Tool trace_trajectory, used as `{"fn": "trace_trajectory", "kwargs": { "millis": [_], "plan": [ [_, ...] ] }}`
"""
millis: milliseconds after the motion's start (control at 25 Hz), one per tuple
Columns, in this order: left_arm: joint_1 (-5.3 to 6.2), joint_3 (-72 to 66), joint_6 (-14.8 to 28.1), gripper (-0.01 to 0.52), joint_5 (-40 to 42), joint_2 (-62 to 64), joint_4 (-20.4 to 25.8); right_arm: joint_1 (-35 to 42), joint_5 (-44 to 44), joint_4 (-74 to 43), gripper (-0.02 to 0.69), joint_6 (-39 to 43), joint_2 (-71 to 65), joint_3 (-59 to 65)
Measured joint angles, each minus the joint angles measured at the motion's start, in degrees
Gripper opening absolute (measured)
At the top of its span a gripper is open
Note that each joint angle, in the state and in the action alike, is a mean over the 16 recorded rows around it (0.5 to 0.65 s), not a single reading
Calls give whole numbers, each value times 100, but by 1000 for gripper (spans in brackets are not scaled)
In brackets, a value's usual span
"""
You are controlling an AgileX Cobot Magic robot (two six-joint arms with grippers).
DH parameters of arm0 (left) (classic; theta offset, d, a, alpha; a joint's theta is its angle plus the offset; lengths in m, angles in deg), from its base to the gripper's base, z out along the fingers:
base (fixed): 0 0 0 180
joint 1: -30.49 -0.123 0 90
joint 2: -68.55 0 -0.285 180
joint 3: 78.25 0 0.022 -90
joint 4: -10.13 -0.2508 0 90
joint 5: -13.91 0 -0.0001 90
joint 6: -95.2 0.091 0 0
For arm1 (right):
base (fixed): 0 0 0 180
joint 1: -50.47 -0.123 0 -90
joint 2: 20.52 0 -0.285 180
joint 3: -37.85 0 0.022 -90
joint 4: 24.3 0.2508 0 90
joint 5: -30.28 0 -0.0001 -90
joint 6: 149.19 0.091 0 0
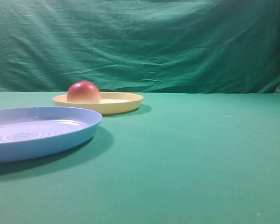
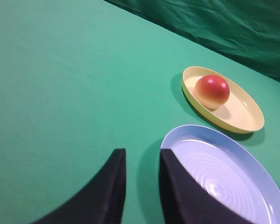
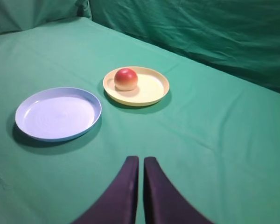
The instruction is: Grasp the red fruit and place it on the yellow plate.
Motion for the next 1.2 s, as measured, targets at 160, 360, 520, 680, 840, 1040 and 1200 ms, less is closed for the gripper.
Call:
{"fn": "trace_trajectory", "kwargs": {
  "millis": [160, 360, 520, 680, 840, 1040, 1200],
  "plan": [
    [0, 0, 0, 157, 0, 0, 0, 251, -501, 0, 0, 0, 89, 570],
    [0, 0, 0, 157, 0, 0, 0, 812, -1264, -5, 0, 0, 228, 1298],
    [0, 0, 0, 157, 0, 0, 0, 1438, -1776, -5, 0, 0, 409, 1845],
    [0, 0, 0, 157, 0, 0, 0, 2086, -2132, 19, 0, 0, 595, 2325],
    [0, 0, 0, 157, 0, 0, 0, 2657, -2314, 72, 0, 0, 754, 2674],
    [0, 0, 0, 157, 0, 0, 0, 3175, -2395, 156, 0, 0, 822, 2927],
    [0, 0, 0, 157, 0, 0, 0, 3418, -2404, 216, 0, 0, 826, 3010]
  ]
}}
